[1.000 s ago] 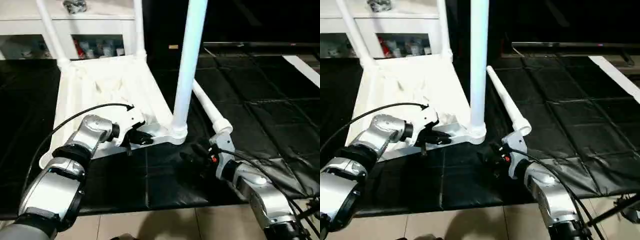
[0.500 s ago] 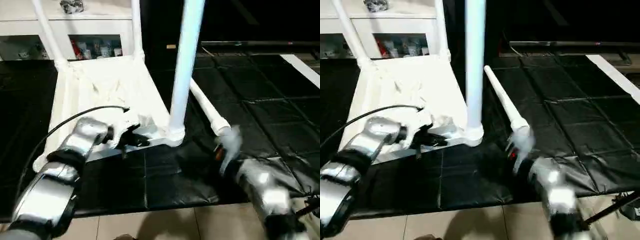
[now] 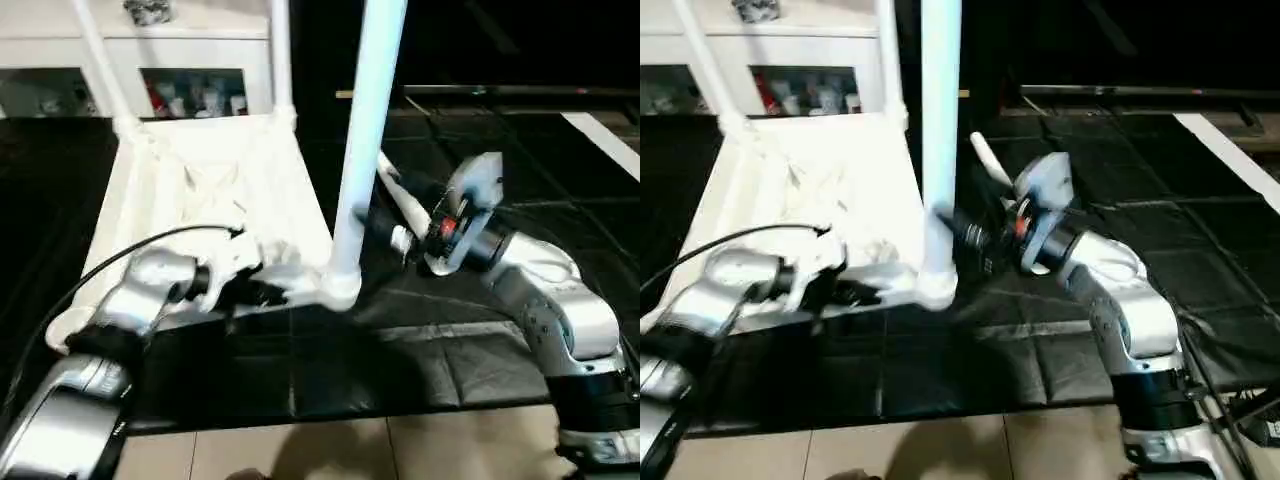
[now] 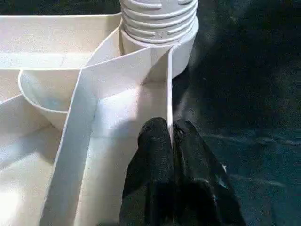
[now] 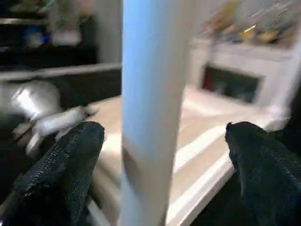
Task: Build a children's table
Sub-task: Rotate leg to tighten
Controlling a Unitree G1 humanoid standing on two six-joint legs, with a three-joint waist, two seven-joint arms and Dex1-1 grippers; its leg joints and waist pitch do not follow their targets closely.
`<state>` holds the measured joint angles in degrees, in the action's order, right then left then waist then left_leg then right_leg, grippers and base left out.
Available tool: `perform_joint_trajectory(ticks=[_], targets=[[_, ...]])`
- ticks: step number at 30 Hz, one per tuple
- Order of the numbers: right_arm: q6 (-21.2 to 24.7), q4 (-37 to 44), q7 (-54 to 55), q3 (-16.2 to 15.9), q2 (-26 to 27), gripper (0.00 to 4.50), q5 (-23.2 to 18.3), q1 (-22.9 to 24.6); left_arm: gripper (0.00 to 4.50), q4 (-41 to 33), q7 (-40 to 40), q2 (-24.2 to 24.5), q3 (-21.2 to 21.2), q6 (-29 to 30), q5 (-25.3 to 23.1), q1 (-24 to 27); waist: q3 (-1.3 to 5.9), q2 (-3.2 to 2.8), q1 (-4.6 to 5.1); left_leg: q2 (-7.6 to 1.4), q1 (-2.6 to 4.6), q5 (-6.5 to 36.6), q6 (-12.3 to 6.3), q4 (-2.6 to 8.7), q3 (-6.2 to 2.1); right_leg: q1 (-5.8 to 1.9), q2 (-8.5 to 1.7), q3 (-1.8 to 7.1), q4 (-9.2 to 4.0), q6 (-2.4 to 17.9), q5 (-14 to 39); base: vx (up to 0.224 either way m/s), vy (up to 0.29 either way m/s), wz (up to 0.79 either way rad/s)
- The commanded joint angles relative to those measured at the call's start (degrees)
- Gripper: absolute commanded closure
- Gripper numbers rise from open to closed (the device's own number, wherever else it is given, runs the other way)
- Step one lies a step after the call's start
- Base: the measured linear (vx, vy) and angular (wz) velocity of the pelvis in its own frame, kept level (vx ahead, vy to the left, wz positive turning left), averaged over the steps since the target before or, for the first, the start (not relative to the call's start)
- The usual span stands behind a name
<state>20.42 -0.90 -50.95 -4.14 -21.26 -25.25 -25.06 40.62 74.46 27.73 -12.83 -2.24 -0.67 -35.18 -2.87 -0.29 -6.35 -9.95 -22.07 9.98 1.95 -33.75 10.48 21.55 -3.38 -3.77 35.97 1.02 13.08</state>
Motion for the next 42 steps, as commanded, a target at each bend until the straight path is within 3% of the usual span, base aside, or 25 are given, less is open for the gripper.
perform_joint_trajectory(ticks=[1,4,8,11,15,18,25,26,27,28,29,30,32,35,38,42], targets=[[1.63,-0.54,-4.69,-1.09,-1.64,0.00,-1.34,-0.10,4.47,-2.52,2.22,0.45,-2.02,1.21,-0.12,2.52,3.61,-0.06,0.00,-4.20,1.51,9.48,-1.34,4.01,-1.53,-2.10,-6.20,3.34,-3.71,13.30,0.24,0.000,0.000,0.00],[2.63,-1.08,-7.05,-1.51,-2.23,0.00,-1.76,0.25,4.47,-4.26,2.74,0.90,-2.18,1.73,0.29,3.60,3.48,-0.07,-0.19,-4.20,1.50,9.68,-1.34,4.03,-1.50,-1.99,-6.18,3.32,-3.96,13.00,2.37,0.000,0.000,0.00],[1.09,-1.17,-6.99,-2.73,-3.69,0.00,0.94,0.51,4.47,-5.71,2.76,1.33,-2.20,2.29,0.07,4.43,3.44,0.19,-0.18,-4.13,1.60,9.57,-0.93,4.04,-1.46,-1.84,-6.08,3.33,-4.06,12.60,4.08,0.000,0.000,0.00],[-0.34,-5.06,-9.87,-5.95,-6.11,0.00,4.12,0.52,4.47,-7.89,3.21,1.84,-2.37,3.12,0.01,5.62,3.52,0.18,-0.17,-4.10,1.44,9.02,-0.92,3.88,-1.47,-1.99,-6.12,3.29,-3.95,12.70,3.40,0.000,0.000,0.00],[-4.43,-15.42,-11.26,-8.21,-3.49,0.00,7.64,-2.45,4.47,-12.41,4.20,2.78,-3.50,5.31,0.53,7.36,3.74,0.17,0.01,-3.91,1.31,7.86,-1.69,3.53,-1.34,-2.01,-6.04,3.20,-3.73,13.96,1.27,0.000,0.000,0.00],[-7.37,-21.04,-12.85,-8.66,-1.33,0.00,8.10,-4.46,4.47,-13.28,4.64,3.05,-3.88,5.66,0.50,7.69,3.85,0.11,0.18,-3.92,1.27,7.11,-2.27,3.41,-1.30,-1.95,-5.78,3.10,-3.45,14.84,-0.37,0.000,0.000,0.00],[-7.57,-24.02,-17.83,-9.83,-0.70,0.19,6.67,-5.24,4.49,-14.09,4.81,3.36,-4.25,6.00,0.12,7.96,3.79,0.11,-0.42,-4.12,1.42,7.61,-2.72,3.47,-1.27,-1.93,-5.73,3.05,-3.31,14.73,-0.49,0.000,0.000,0.00],[-7.95,-24.52,-18.72,-10.28,-0.80,0.40,6.85,-5.23,4.50,-14.16,4.82,3.42,-4.30,5.99,0.06,7.98,3.79,0.16,-0.46,-4.11,1.36,7.92,-2.65,3.46,-1.29,-2.01,-5.83,3.03,-3.34,14.72,-0.07,0.000,0.000,0.00],[-8.91,-25.52,-19.43,-10.88,-0.81,0.53,7.47,-5.27,4.50,-14.24,4.83,3.47,-4.34,5.99,0.02,7.99,3.62,0.73,-0.60,-6.33,2.08,13.57,-2.04,5.95,-6.68,-2.34,-6.73,4.35,-2.35,14.05,-1.15,0.000,0.000,0.00],[-10.38,-27.34,-20.45,-11.52,-0.64,0.53,8.43,-5.54,4.50,-14.60,4.78,3.62,-4.45,6.23,0.01,8.09,3.88,-0.05,-0.10,-3.87,1.68,11.63,-3.61,3.03,-1.40,-1.97,-6.88,3.25,-3.54,15.87,-0.52,0.000,0.000,0.00],[-10.58,-27.58,-20.58,-11.60,-0.61,0.60,8.56,-5.59,4.50,-14.66,4.78,3.64,-4.46,6.27,0.01,8.11,3.62,0.22,-0.56,-3.75,0.98,9.88,-2.65,3.22,-1.41,-2.49,-7.10,3.30,-4.09,15.07,3.43,0.000,0.000,0.00],[-12.60,-29.85,-21.00,-12.18,-0.14,0.60,9.97,-6.12,4.50,-15.15,4.64,3.83,-4.56,6.63,0.04,8.25,3.57,0.48,-0.47,-3.96,0.95,8.73,-2.06,3.44,-1.45,-2.28,-6.48,3.20,-3.94,14.19,4.26,0.000,0.000,0.00],[-13.79,-31.38,-21.29,-12.12,0.31,0.60,10.65,-6.62,4.50,-15.46,4.56,3.95,-4.58,6.87,0.06,8.33,3.69,0.28,-0.31,-4.09,1.28,8.38,-1.91,3.57,-1.52,-2.00,-5.81,2.97,-3.58,14.16,3.21,0.000,0.000,0.00],[-17.35,-34.67,-20.40,-12.08,1.20,0.60,12.65,-7.70,4.50,-15.84,4.38,4.15,-4.53,7.18,0.14,8.42,3.80,0.17,-0.09,-4.10,1.35,8.16,-2.05,3.52,-1.47,-1.92,-5.83,2.97,-3.30,15.28,0.65,0.000,0.000,0.00],[-17.99,-36.05,-19.74,-11.82,1.76,0.60,12.88,-8.19,4.50,-15.93,4.31,4.25,-4.49,7.24,0.16,8.47,3.87,0.20,-0.16,-4.02,1.28,7.00,-2.98,3.37,-1.39,-2.03,-5.70,2.92,-3.12,15.83,-1.64,0.000,0.000,0.00],[-20.66,-38.35,-19.44,-12.30,2.28,0.60,13.75,-8.92,4.50,-15.66,4.14,4.36,-4.42,7.05,0.09,8.36,3.82,0.10,-0.08,-4.10,1.34,8.14,-2.70,3.47,-1.43,-2.02,-5.73,2.91,-3.22,15.79,-0.35,0.000,0.000,0.00]])
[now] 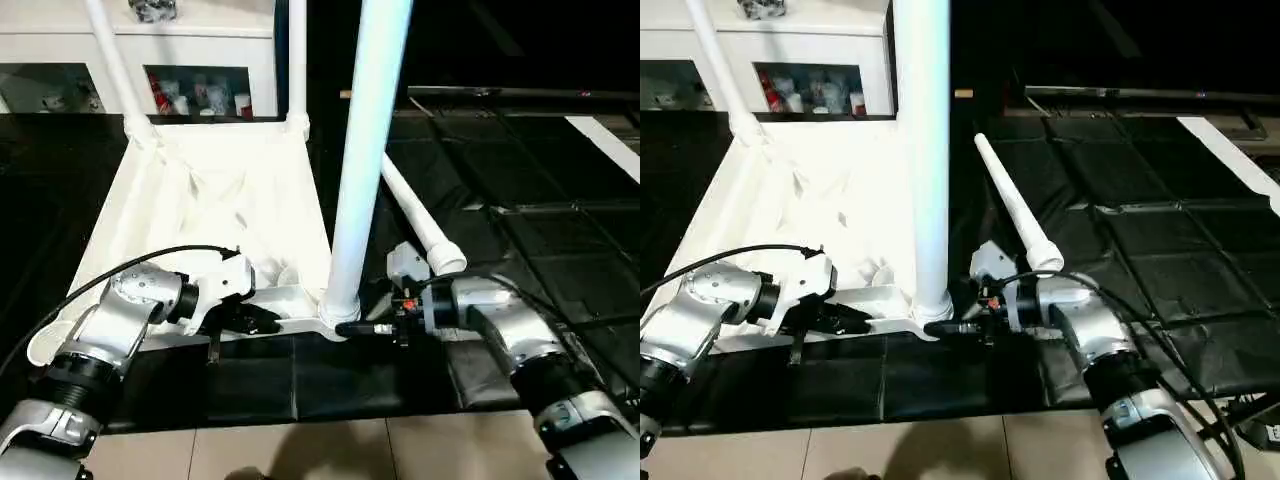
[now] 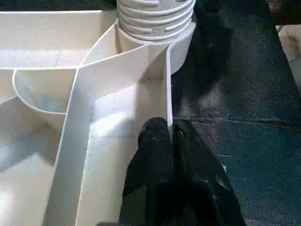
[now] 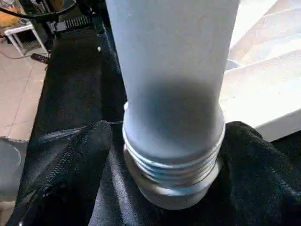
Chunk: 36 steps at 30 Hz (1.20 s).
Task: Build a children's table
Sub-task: Rotate leg to tighten
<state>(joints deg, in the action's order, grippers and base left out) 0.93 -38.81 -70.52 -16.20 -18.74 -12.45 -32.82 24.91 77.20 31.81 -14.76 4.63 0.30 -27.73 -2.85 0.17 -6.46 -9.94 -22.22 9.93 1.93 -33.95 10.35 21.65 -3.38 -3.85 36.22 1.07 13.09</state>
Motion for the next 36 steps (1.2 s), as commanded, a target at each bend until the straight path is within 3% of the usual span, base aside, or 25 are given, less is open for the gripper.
perform_joint_trajectory(ticks=[1,21,22,27,36], targets=[[-1.84,-1.15,0.04,-0.09,0.02,0.60,1.21,-1.39,4.50,0.07,1.39,0.31,-2.48,0.21,-0.87,0.87,3.80,-0.36,0.05,-4.11,1.52,8.44,-2.54,3.67,-1.29,-2.09,-5.74,3.01,-3.48,15.72,-0.04,0.000,0.000,0.00],[-5.97,-7.72,-4.70,2.12,3.56,0.60,0.51,-4.30,4.50,0.25,1.22,0.60,-2.44,0.41,-0.77,0.52,3.85,-0.26,0.01,-4.21,1.48,7.80,-3.43,3.66,-1.27,-2.07,-5.74,2.98,-3.31,16.04,-0.17,0.000,0.000,0.00],[-5.88,-7.86,-4.85,2.15,3.66,0.91,0.47,-4.38,4.50,0.31,1.23,0.63,-2.41,0.42,-0.76,0.48,3.86,-0.26,0.01,-4.17,1.47,7.73,-3.46,3.63,-1.25,-2.08,-5.72,2.99,-3.32,16.07,-0.31,0.000,0.000,0.00],[-5.82,-8.85,-5.01,2.14,4.08,1.32,0.68,-4.78,4.50,0.56,1.26,0.72,-2.34,0.40,-0.78,0.30,3.84,-0.33,-0.01,-4.17,1.49,8.06,-3.32,3.66,-1.24,-2.06,-5.74,2.98,-3.35,16.17,0.07,0.000,0.000,0.00],[-6.06,-11.06,-5.75,2.71,5.00,1.77,1.05,-5.50,4.50,0.68,1.36,0.93,-2.19,0.76,-0.58,0.10,3.90,-0.45,-0.05,-4.21,1.51,7.98,-3.30,3.67,-1.26,-2.03,-5.69,2.93,-3.22,16.41,-0.83,0.000,0.000,0.00]])
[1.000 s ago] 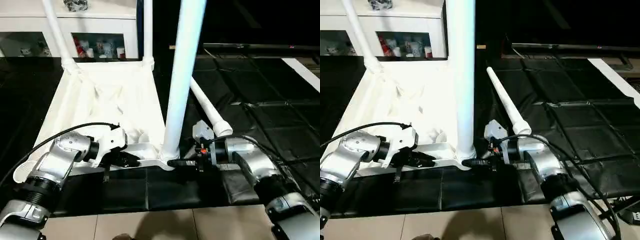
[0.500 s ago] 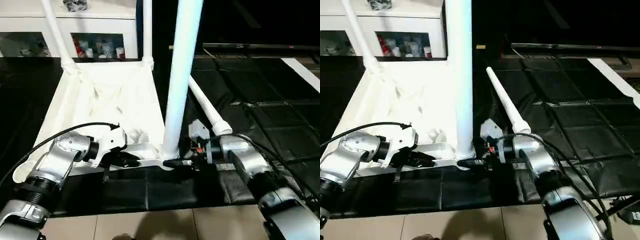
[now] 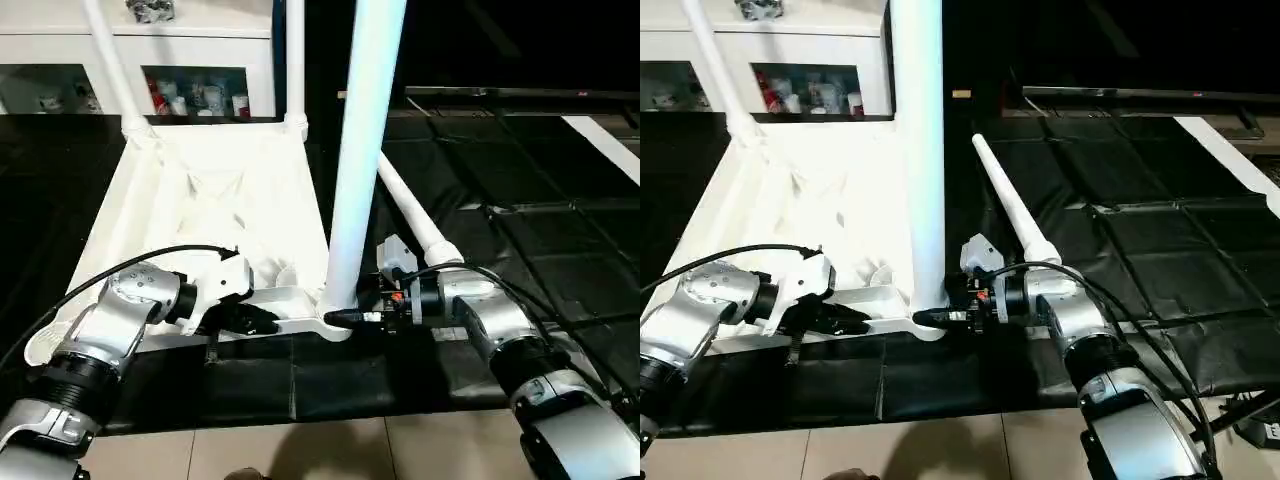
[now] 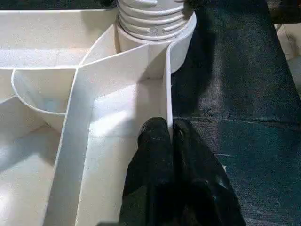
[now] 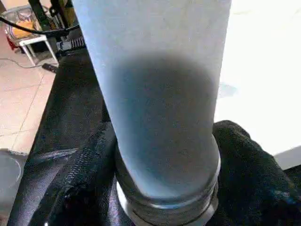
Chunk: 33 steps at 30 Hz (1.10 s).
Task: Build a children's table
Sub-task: Rotate leg to tighten
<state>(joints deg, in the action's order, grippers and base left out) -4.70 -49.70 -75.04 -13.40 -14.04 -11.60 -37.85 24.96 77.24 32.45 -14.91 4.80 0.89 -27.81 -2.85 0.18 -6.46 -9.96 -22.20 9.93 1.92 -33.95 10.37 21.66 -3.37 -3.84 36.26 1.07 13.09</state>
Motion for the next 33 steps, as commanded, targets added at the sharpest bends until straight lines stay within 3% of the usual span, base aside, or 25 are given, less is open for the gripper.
perform_joint_trajectory(ticks=[1,8,11,14,16,17,18,19,23,26,32,33], targets=[[-0.49,-0.43,-1.46,0.17,0.48,1.79,0.46,-0.47,4.50,0.70,1.31,0.33,-2.01,0.59,-1.11,0.13,3.91,-0.46,-0.05,-4.17,1.48,8.03,-3.28,3.65,-1.28,-2.09,-5.78,2.95,-3.27,16.43,-0.88,0.000,0.000,0.00],[-0.71,-1.28,-1.38,0.51,1.03,1.82,0.56,-0.36,4.50,1.14,0.41,0.18,-1.01,1.56,-0.40,-0.17,3.93,-0.52,-0.07,-4.18,1.52,8.07,-3.17,3.65,-1.27,-2.06,-5.76,2.94,-3.22,16.60,-1.13,0.000,0.000,0.00],[0.42,-2.79,2.83,2.18,2.47,1.82,0.12,-0.61,4.50,2.55,-3.31,-1.20,1.04,4.19,0.46,-1.34,3.86,-0.56,0.02,-4.16,1.50,8.43,-2.91,3.72,-1.24,-1.96,-5.82,3.02,-3.28,16.78,-0.49,0.000,0.000,0.00],[1.70,-4.93,10.21,4.39,4.57,1.82,-0.22,-1.35,4.50,4.18,-8.94,-3.64,3.56,8.49,1.27,-3.36,3.39,-0.39,0.18,-4.06,1.81,13.41,-0.23,4.17,-1.41,-1.77,-6.09,3.27,-4.14,15.83,7.72,0.000,0.000,0.00],[1.68,-5.51,12.91,4.96,5.27,1.82,-0.01,-1.53,4.50,4.21,-10.84,-4.62,4.53,9.78,1.84,-3.89,3.26,-0.35,0.36,-4.01,1.51,14.61,0.69,4.36,-1.65,-1.97,-6.30,3.30,-4.48,14.48,11.57,0.000,0.000,0.00],[2.21,-5.91,15.25,5.64,6.17,1.82,-0.21,-1.64,4.50,3.77,-13.05,-5.68,5.45,11.58,2.26,-4.33,3.27,-0.29,0.42,-4.05,1.63,14.95,0.80,4.36,-1.63,-1.85,-6.30,3.37,-4.59,14.16,12.07,0.000,0.000,0.00],[4.14,-6.89,22.98,7.10,9.56,1.82,-0.57,-2.01,4.50,0.91,-19.30,-8.89,7.51,17.03,2.94,-4.56,3.22,-0.40,0.92,-4.12,1.64,14.75,1.22,4.53,-1.68,-1.68,-6.07,3.45,-4.37,14.10,11.21,0.000,0.000,0.00],[4.40,-6.97,23.63,7.24,9.92,1.83,-0.65,-2.05,4.50,0.54,-19.84,-9.17,7.62,17.52,2.95,-4.52,3.13,-0.34,1.16,-4.13,1.67,14.92,1.37,4.62,-1.72,-1.56,-6.07,3.48,-4.38,14.29,11.13,0.000,0.000,0.00],[8.13,-10.29,39.28,11.00,17.05,1.83,-1.73,-4.20,4.50,-7.49,-28.47,-15.22,7.44,25.35,1.29,-1.80,3.38,-0.30,2.05,-3.83,1.26,12.08,0.40,4.29,-1.66,-1.89,-5.99,3.42,-4.30,14.73,6.95,0.000,0.000,0.00],[8.33,-12.04,44.64,12.44,19.19,1.83,-2.00,-5.25,4.50,-9.57,-32.34,-18.21,6.94,27.02,0.13,-1.30,3.50,-0.15,2.72,-3.70,1.13,9.35,-0.85,4.09,-1.51,-2.04,-5.78,3.30,-4.26,15.14,3.57,0.000,0.000,0.00],[6.15,-11.70,44.85,10.84,21.05,1.83,1.27,-5.03,4.50,-12.75,-35.79,-20.85,5.17,29.34,-0.84,-0.88,3.43,0.13,2.50,-3.80,1.25,9.70,-1.76,4.03,-1.31,-1.95,-5.70,3.22,-4.52,14.19,4.64,0.000,0.000,0.00],[6.14,-11.70,44.86,10.85,21.03,1.48,1.29,-5.02,4.50,-12.75,-35.79,-20.81,5.18,29.33,-0.83,-0.88,3.36,0.00,2.39,-3.78,1.27,10.06,-1.66,4.08,-1.34,-1.93,-5.73,3.26,-4.58,14.00,5.28,0.000,0.000,0.00]])
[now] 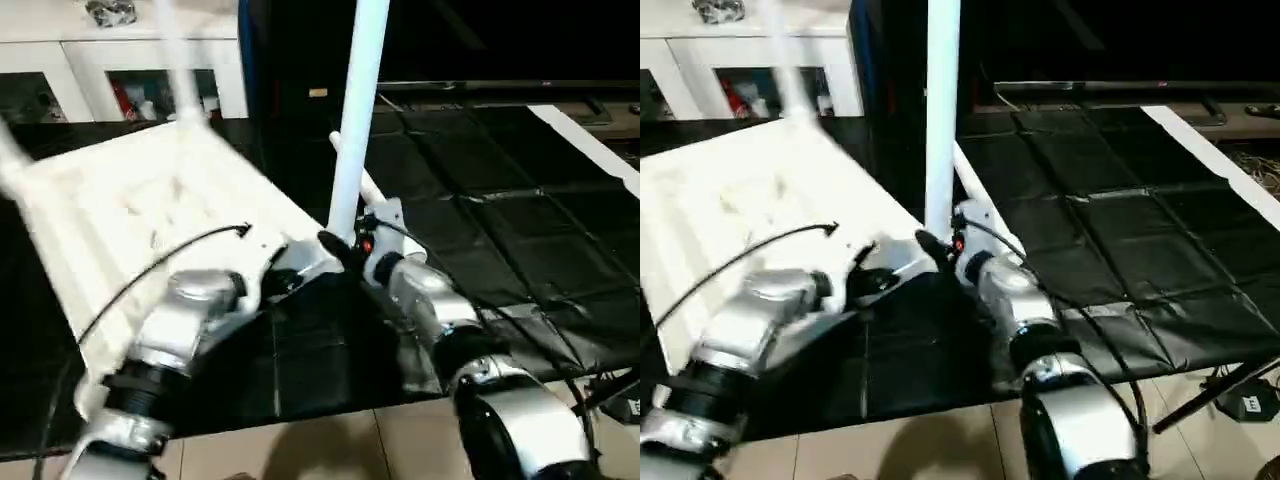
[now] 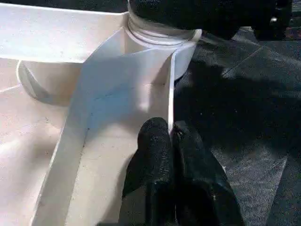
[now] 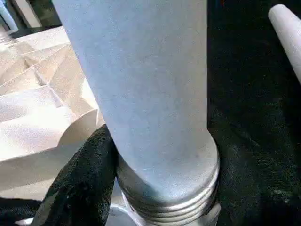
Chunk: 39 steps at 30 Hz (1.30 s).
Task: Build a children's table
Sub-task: Rotate leg to tighten
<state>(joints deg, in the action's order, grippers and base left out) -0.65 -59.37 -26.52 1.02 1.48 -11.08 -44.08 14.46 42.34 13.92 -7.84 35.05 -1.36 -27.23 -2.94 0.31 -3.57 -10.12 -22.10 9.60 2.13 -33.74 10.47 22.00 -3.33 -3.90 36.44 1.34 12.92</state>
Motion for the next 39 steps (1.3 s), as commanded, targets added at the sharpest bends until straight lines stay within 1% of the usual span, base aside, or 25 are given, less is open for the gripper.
perform_joint_trajectory(ticks=[1,2,3,5,7,8,9,10,11,12,13,15,17,19,20,23,24,25,26,30,31,34,36,37,39], targets=[[2.02,-1.98,-3.62,-3.48,5.31,1.28,0.99,1.31,4.50,-2.29,-0.91,-1.89,-1.83,-0.95,1.49,-1.46,3.45,-0.09,-0.52,-3.62,1.18,10.49,-1.80,3.88,-1.43,-2.25,-5.75,3.32,-4.77,13.60,5.62,0.000,0.000,0.00],[1.84,-1.89,-3.67,-3.29,5.00,1.14,1.19,1.40,4.50,-2.31,-0.82,-1.23,-1.74,-1.00,1.55,-1.34,3.44,-0.10,-0.52,-3.65,1.14,10.66,-1.63,3.96,-1.50,-2.28,-5.76,3.33,-4.72,13.41,5.83,0.000,0.000,0.00],[1.09,-1.71,-4.42,-2.79,3.58,1.14,1.46,1.50,4.50,-1.75,0.61,1.15,-1.68,-1.96,1.36,-0.75,3.42,-0.19,-0.50,-3.59,1.10,11.09,-1.53,4.01,-1.56,-2.24,-5.76,3.33,-4.72,13.17,6.31,0.000,0.000,0.00],[-0.48,-1.76,-4.81,-2.75,2.08,1.05,2.22,1.50,4.50,-1.73,2.48,2.84,-1.82,-3.10,1.10,-0.03,3.40,-0.27,-0.36,-3.59,1.09,11.82,-1.37,4.09,-1.61,-2.20,-5.76,3.32,-4.80,12.99,6.86,0.000,0.000,0.00],[-2.83,-1.00,-8.17,-2.67,-0.76,0.75,2.35,2.23,4.50,-1.59,5.89,5.26,-2.00,-4.78,1.41,0.82,3.42,-0.44,-0.34,-3.64,1.13,11.45,-1.41,4.00,-1.53,-2.19,-5.85,3.42,-4.80,13.14,6.00,0.000,0.000,0.00],[-3.28,-0.83,-9.02,-2.55,-1.37,0.69,2.25,2.39,4.50,-1.66,6.61,5.77,-2.07,-5.04,1.43,1.01,3.47,-0.37,-0.35,-3.63,1.09,11.08,-1.63,3.96,-1.51,-2.28,-5.73,3.37,-4.66,13.32,5.06,0.000,0.000,0.00],[-3.72,-0.34,-10.65,-2.38,-2.25,0.65,1.92,2.67,4.50,-1.71,7.84,6.47,-2.18,-5.75,1.57,1.20,3.55,-0.56,-0.54,-3.67,1.18,10.42,-1.83,3.89,-1.50,-2.31,-5.68,3.35,-4.59,13.56,3.76,0.000,0.000,0.00],[-3.84,0.27,-12.36,-2.12,-2.97,0.65,1.38,2.94,4.50,-1.86,8.96,6.95,-2.10,-6.26,2.00,1.38,3.55,-0.56,-0.54,-3.67,1.18,10.42,-1.83,3.89,-1.50,-2.31,-5.68,3.35,-4.59,13.56,3.76,0.000,0.000,0.00],[-4.17,1.89,-16.75,-2.07,-4.77,0.43,0.52,3.71,4.50,-1.96,10.74,7.82,-1.55,-5.72,3.07,1.55,3.61,-0.53,-0.49,-3.69,1.08,9.99,-2.43,3.84,-1.46,-2.44,-5.64,3.29,-4.31,14.11,1.71,0.000,0.000,0.00],[-4.49,2.66,-18.86,-2.18,-5.60,0.43,0.21,4.08,4.50,-1.73,11.62,8.39,-1.61,-6.56,3.13,1.56,3.69,-0.80,-0.68,-3.78,1.26,9.42,-2.83,3.73,-1.47,-2.37,-5.65,3.26,-4.21,14.51,0.54,0.000,0.000,0.00],[-4.53,3.31,-20.59,-2.24,-6.27,0.27,-0.10,4.38,4.50,-1.44,12.60,9.03,-1.93,-8.30,2.93,1.60,3.65,-0.69,-0.72,-3.74,1.23,9.34,-3.11,3.72,-1.42,-2.36,-5.58,3.24,-4.28,14.68,0.24,0.000,0.000,0.00],[-4.28,4.41,-23.22,-2.17,-7.64,0.18,-0.61,4.83,4.50,-1.00,14.57,10.25,-2.36,-9.32,3.09,1.71,3.64,-0.71,-1.24,-3.86,1.27,9.38,-3.42,3.76,-1.40,-2.40,-5.56,3.20,-4.12,14.69,0.24,0.000,0.000,0.00],[-2.74,8.02,-33.22,-2.79,-12.06,0.08,-2.09,6.02,4.50,-0.07,22.39,14.18,-4.16,-14.40,4.35,2.15,3.61,-0.75,-1.86,-3.84,1.29,9.87,-3.60,3.68,-1.35,-2.42,-5.50,3.10,-4.26,14.50,1.01,0.000,0.000,0.00],[-2.37,8.71,-36.12,-3.10,-13.19,0.08,-2.28,6.08,4.50,-0.01,24.74,15.50,-5.09,-15.63,4.58,2.22,3.68,-0.83,-2.22,-3.96,1.34,9.78,-3.59,3.69,-1.29,-2.32,-5.39,3.04,-4.07,14.42,1.09,0.000,0.000,0.00],[-1.51,9.49,-39.99,-3.73,-14.53,0.08,-2.54,5.99,4.50,0.15,27.55,16.84,-5.99,-16.78,4.76,2.18,3.67,-0.79,-2.25,-3.95,1.33,9.74,-3.58,3.69,-1.27,-2.31,-5.35,3.02,-4.07,14.56,0.98,0.000,0.000,0.00],[-0.51,10.33,-43.86,-4.64,-15.70,0.08,-2.68,5.94,4.50,0.44,29.74,17.63,-6.44,-17.70,5.02,2.02,3.57,-0.84,-3.07,-4.08,1.55,10.71,-3.11,3.75,-1.23,-2.03,-5.54,3.06,-4.19,14.88,2.86,0.000,0.000,0.00],[-0.45,10.90,-48.17,-6.46,-16.79,0.08,-1.63,5.82,4.50,0.76,32.27,18.34,-7.14,-18.51,5.23,1.65,3.58,-0.73,-3.22,-4.11,1.53,11.21,-2.79,3.79,-1.24,-2.03,-5.60,3.06,-4.23,14.91,3.63,0.000,0.000,0.00],[-0.55,10.88,-48.63,-6.71,-16.89,0.08,-1.44,5.77,4.50,0.80,32.62,18.45,-7.28,-18.63,5.22,1.60,3.60,-0.76,-3.33,-4.11,1.55,11.31,-2.71,3.80,-1.27,-2.04,-5.64,3.03,-4.25,14.94,3.81,0.000,0.000,0.00],[-1.12,10.71,-50.91,-8.00,-17.39,0.08,-0.42,5.45,4.50,0.98,34.44,19.02,-8.03,-19.23,5.13,1.33,3.58,-0.82,-3.49,-4.15,1.60,11.57,-2.37,3.84,-1.29,-1.91,-5.63,3.04,-4.27,14.96,4.34,0.000,0.000,0.00],[-2.75,9.51,-53.81,-10.37,-17.28,0.08,1.58,4.51,4.50,1.83,37.82,20.38,-10.03,-21.65,4.36,0.71,3.54,-0.63,-4.16,-4.15,1.72,11.73,-1.74,3.93,-1.24,-1.82,-5.73,3.18,-4.30,14.67,4.84,0.000,0.000,0.00],[-3.03,9.55,-54.70,-11.12,-17.15,0.08,2.01,4.38,4.50,2.28,38.68,20.80,-10.62,-22.64,4.22,0.50,3.56,-0.50,-4.24,-4.06,1.69,11.84,-1.80,3.90,-1.25,-1.82,-5.74,3.15,-4.33,14.57,5.23,0.000,0.000,0.00],[-3.77,9.35,-56.03,-12.37,-16.89,0.08,2.89,4.13,4.50,2.70,40.12,21.34,-11.52,-24.02,4.00,0.30,3.58,-0.63,-4.25,-4.16,1.65,11.58,-1.56,3.99,-1.34,-1.85,-5.82,3.15,-4.21,14.34,5.07,0.000,0.000,0.00],[-4.26,9.04,-57.30,-13.31,-16.68,0.08,3.52,3.79,4.50,2.96,41.05,21.66,-12.09,-25.05,3.48,0.18,3.68,-0.48,-4.19,-4.16,1.62,10.97,-1.65,3.93,-1.31,-1.91,-5.78,3.13,-4.04,14.51,3.90,0.000,0.000,0.00],[-4.48,8.83,-58.55,-14.23,-16.62,0.08,4.02,3.54,4.50,3.25,41.45,21.82,-12.42,-25.87,2.91,0.12,3.63,-0.14,-4.11,-4.15,1.57,10.91,-1.90,3.96,-1.23,-1.97,-5.79,3.14,-4.08,14.58,3.84,0.000,0.000,0.00],[-4.64,8.69,-59.31,-14.68,-16.62,0.08,4.25,3.43,4.50,3.50,41.68,21.90,-12.60,-26.35,2.60,0.06,3.63,-0.23,-4.16,-4.12,1.48,10.65,-2.18,3.88,-1.27,-2.00,-5.89,3.12,-4.05,14.51,4.34,0.000,0.000,0.00]])
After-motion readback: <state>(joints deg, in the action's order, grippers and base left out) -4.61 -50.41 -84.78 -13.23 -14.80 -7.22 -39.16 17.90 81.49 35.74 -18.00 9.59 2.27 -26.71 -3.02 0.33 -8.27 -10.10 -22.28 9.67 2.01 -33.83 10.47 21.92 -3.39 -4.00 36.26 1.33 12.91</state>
